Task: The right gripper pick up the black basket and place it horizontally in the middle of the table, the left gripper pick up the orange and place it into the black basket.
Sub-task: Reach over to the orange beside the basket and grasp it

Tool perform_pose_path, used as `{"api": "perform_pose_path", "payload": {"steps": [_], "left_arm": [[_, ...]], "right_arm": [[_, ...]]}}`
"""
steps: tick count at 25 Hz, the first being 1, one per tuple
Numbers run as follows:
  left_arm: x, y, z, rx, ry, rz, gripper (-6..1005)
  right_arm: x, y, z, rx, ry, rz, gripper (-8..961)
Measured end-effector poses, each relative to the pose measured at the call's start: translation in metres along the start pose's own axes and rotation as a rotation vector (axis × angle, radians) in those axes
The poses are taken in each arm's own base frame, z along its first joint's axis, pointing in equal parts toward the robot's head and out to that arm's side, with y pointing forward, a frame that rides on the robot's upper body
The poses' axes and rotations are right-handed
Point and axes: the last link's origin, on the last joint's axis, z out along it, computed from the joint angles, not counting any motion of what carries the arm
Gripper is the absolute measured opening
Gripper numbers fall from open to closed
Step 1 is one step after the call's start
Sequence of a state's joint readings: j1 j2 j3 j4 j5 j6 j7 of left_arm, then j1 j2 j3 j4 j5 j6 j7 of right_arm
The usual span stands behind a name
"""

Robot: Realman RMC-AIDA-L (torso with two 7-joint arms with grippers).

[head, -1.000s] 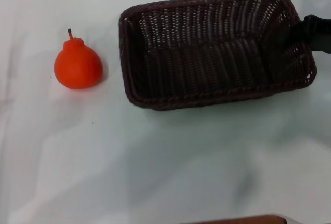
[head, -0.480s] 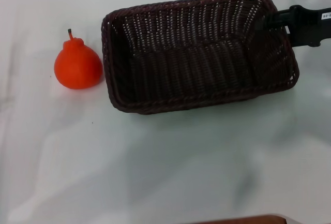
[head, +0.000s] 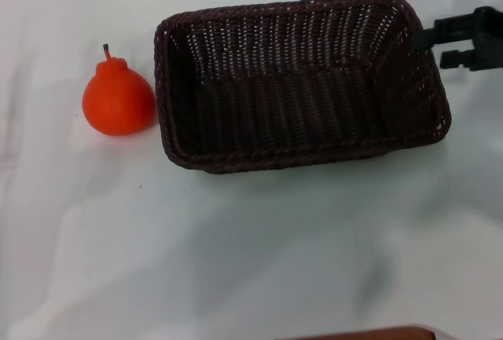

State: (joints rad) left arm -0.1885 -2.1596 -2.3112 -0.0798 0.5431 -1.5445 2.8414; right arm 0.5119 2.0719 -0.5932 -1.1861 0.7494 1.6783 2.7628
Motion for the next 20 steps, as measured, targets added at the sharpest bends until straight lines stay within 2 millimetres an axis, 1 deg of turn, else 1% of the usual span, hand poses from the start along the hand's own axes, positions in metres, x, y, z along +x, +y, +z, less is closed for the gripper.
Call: {"api": "perform_pose_path", "payload": {"steps": [3,5,8,9,10,11,12,13,15,18,20], "left_arm": [[0.0,-0.001,-0.002,-0.004,-0.002,-0.037,857],[0.002,-0.002,0.0,-0.04,-0.009,-0.073,857],[0.004,-0.002,0.004,-0.158,-0.058,-0.123,857],[0.005,-0.003,0.008,-0.21,-0.087,-0.155,856],[0.006,-0.005,0.011,-0.245,-0.116,-0.184,856],[0.007,-0.008,0.015,-0.3,-0.168,-0.227,856],[0.008,-0.012,0.02,-0.365,-0.24,-0.26,856],[0.009,-0.013,0.022,-0.375,-0.251,-0.265,856],[0.011,-0.018,0.029,-0.449,-0.343,-0.285,856],[0.015,-0.018,0.04,-0.536,-0.45,-0.295,856],[0.017,-0.014,0.047,-0.585,-0.514,-0.287,856]], "right_arm": [[0.003,-0.002,-0.015,-0.01,0.033,-0.032,688],[0.005,-0.002,-0.026,-0.011,0.076,-0.069,688],[0.006,0.003,-0.041,0.009,0.173,-0.124,688],[0.007,0.006,-0.046,0.026,0.217,-0.145,688],[0.006,0.01,-0.054,0.066,0.297,-0.194,688],[0.006,0.01,-0.054,0.066,0.297,-0.194,688],[0.006,0.012,-0.057,0.094,0.35,-0.241,689],[0.004,0.013,-0.06,0.128,0.402,-0.286,689],[-0.001,0.016,-0.062,0.203,0.505,-0.369,689],[-0.011,0.027,-0.063,0.297,0.657,-0.446,689],[-0.019,0.033,-0.063,0.337,0.739,-0.486,689]]}}
